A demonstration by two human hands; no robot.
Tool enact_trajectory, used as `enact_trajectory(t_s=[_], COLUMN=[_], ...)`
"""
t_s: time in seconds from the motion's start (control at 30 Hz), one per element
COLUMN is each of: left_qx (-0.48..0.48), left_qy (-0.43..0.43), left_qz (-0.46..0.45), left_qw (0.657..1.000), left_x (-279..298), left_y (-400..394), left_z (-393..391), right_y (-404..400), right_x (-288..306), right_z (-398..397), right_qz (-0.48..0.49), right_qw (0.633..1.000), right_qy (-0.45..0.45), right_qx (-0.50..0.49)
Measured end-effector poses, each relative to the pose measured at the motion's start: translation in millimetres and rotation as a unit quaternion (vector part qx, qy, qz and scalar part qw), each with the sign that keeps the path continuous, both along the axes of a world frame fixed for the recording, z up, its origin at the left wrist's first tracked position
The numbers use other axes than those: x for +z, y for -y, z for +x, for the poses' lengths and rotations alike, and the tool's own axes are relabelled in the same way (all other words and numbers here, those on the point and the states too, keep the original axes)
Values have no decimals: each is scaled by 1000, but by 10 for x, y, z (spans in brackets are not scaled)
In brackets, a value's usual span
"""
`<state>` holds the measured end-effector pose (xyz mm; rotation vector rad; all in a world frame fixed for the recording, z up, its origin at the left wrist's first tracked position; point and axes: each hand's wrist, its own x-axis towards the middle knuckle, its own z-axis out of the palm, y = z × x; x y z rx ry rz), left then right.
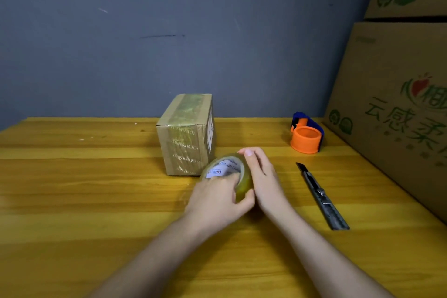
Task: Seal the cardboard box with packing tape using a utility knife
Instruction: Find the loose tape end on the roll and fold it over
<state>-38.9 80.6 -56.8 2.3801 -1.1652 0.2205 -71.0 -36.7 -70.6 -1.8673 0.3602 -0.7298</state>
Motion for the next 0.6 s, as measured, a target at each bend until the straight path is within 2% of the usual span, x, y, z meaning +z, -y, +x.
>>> enact_trajectory(t_s=[0.07,0.13,0.23,0.33,0.4,0.53,0.6], left_qx=[-28,-61,-111,-146,-151,-107,-76], left_qy=[25,-1,-24,-27,-34,-38,-57], left_qz=[31,30,36,31,29,17,-19], left_qw=[999,998,993,988,988,993,995], left_x=[35,61,116,155,169,155,167], left_y=[26,44,29,-7,-19,14,60], left_z=[-69,-119,-131,-116,-132,-103,-38], right_y=[63,115,191,313,380,398,322], right_x=[17,62,160,182,176,159,227], right_z=[15,14,-48,-98,-114,-136,-177], right_qz=[24,98,162,130,94,-75,-81], right_qw=[999,995,986,988,993,994,988], right_qy=[8,6,-4,-21,-25,-3,40], right_qx=[-21,-24,29,82,74,-84,-121])
